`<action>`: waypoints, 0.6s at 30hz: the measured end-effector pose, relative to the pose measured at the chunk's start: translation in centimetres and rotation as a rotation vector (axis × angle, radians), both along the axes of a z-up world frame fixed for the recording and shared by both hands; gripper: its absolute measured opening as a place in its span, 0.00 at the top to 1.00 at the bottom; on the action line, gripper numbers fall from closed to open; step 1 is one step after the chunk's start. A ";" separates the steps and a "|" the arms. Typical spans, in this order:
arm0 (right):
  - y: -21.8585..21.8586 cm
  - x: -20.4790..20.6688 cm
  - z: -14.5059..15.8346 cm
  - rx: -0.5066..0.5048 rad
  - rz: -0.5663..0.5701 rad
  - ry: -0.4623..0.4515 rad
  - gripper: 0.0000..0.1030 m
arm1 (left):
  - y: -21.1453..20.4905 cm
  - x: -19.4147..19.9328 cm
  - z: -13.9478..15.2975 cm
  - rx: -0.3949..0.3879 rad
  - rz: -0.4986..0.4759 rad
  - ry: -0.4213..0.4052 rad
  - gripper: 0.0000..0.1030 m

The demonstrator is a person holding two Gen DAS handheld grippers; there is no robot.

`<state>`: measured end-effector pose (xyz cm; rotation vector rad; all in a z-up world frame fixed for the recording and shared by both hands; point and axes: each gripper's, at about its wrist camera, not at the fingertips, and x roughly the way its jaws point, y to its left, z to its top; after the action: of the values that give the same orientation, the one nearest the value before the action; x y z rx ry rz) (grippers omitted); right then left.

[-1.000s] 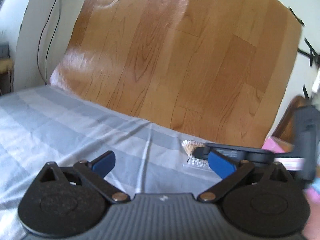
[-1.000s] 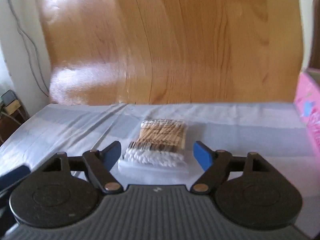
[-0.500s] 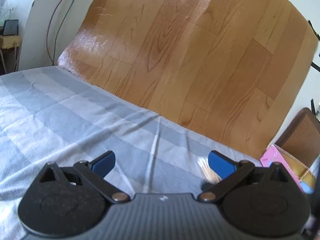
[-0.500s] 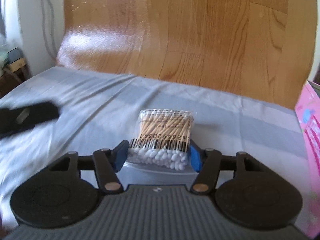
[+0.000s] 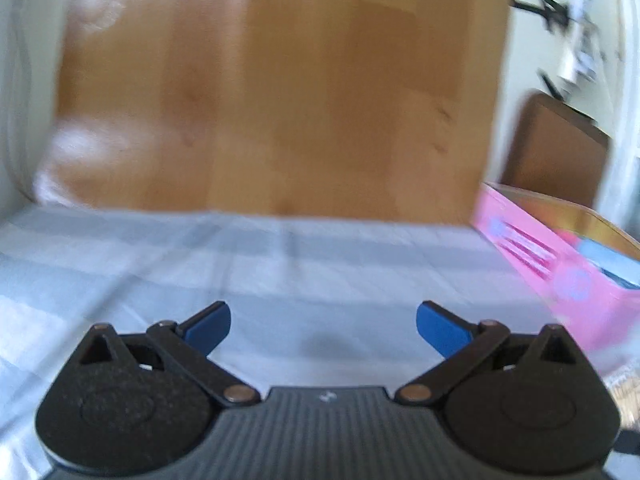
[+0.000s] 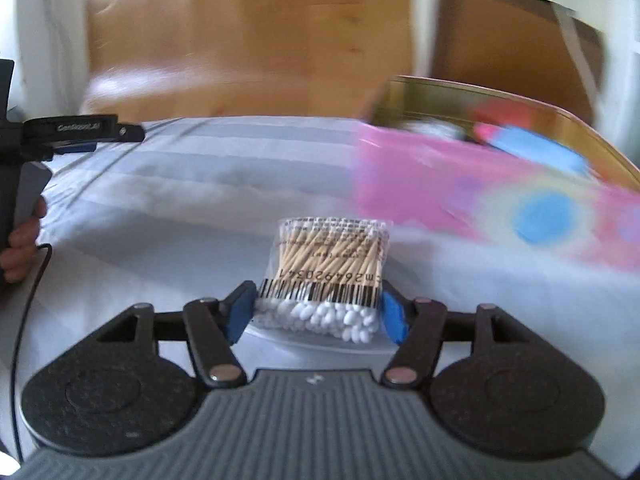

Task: Organize soft objects
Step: 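Carry the swab pack into the pink tin and open the right gripper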

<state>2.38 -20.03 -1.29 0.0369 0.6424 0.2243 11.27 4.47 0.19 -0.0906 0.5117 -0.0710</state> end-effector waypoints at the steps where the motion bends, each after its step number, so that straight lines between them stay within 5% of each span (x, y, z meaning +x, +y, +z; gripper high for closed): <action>1: -0.5 -0.9 -0.2 0.008 -0.014 -0.007 0.27 | -0.9 -0.2 0.1 -0.029 -0.040 0.024 0.01; 3: -1.0 -2.1 -0.5 0.015 -0.015 -0.022 0.15 | -3.4 -1.4 0.8 -0.094 -0.150 0.058 0.01; 7: -1.1 -3.0 -1.0 -0.017 0.027 -0.052 0.14 | -9.3 -3.3 1.9 -0.184 -0.365 0.158 0.01; 14: -3.6 -2.8 -1.4 0.016 0.032 -0.060 0.14 | -16.1 -3.5 -0.3 -0.228 -0.522 0.378 0.01; 16: -3.4 -2.9 -1.5 0.012 0.052 -0.076 0.21 | -17.7 -4.0 -0.6 -0.168 -0.525 0.344 0.09; 17: -3.5 -3.3 -1.6 0.012 0.065 -0.095 0.40 | -18.4 -4.4 -0.6 -0.124 -0.534 0.324 0.13; 18: -3.3 -3.4 -1.5 0.008 0.066 -0.100 0.41 | -19.0 -4.9 -0.6 -0.101 -0.553 0.311 0.28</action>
<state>-1.01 -23.31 -2.78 0.0117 0.5433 0.2906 6.34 -14.53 -0.38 -0.0566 0.8333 -0.6309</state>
